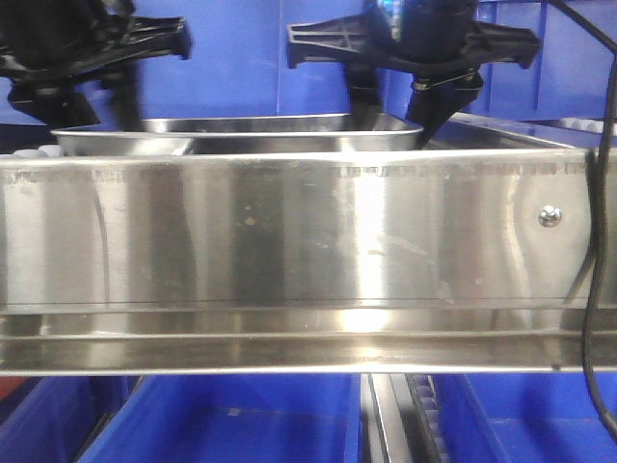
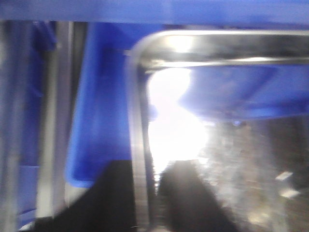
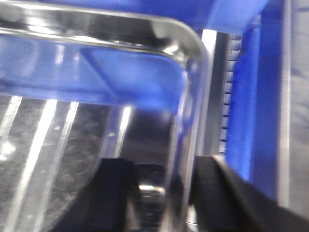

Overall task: Stack silver trays without gaps
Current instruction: 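Lift the silver tray off the shelf with both grippers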

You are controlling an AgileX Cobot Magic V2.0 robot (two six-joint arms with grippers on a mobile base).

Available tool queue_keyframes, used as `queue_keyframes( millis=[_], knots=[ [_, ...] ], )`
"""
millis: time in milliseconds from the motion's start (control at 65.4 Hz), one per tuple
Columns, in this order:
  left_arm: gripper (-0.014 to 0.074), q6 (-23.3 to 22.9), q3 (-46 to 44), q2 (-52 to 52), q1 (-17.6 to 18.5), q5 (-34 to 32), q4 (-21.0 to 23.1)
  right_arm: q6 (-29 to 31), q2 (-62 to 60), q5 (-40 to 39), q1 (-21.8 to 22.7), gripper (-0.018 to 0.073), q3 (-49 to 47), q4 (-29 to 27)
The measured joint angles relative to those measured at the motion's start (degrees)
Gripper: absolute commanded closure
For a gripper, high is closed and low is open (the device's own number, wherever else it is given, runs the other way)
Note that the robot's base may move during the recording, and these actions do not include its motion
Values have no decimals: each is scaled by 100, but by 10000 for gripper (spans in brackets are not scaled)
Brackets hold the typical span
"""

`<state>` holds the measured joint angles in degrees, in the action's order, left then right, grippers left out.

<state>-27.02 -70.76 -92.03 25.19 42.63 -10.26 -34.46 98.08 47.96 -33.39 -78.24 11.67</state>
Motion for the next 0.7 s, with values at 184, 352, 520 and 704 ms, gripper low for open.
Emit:
queue_keyframes(
  millis=[184,352,520,704],
  knots=[
    [603,-13,0,0,-14,21,-23,-62,34,49,32,642,-13,99],
    [603,-13,0,0,-14,24,-23,-96,42,49,42,632,-26,99],
    [603,-13,0,55,-14,47,-23,-109,31,73,42,632,-26,186],
    [603,-13,0,362,-14,112,-5,-325,-190,236,-174,632,-26,588]
  ],
)
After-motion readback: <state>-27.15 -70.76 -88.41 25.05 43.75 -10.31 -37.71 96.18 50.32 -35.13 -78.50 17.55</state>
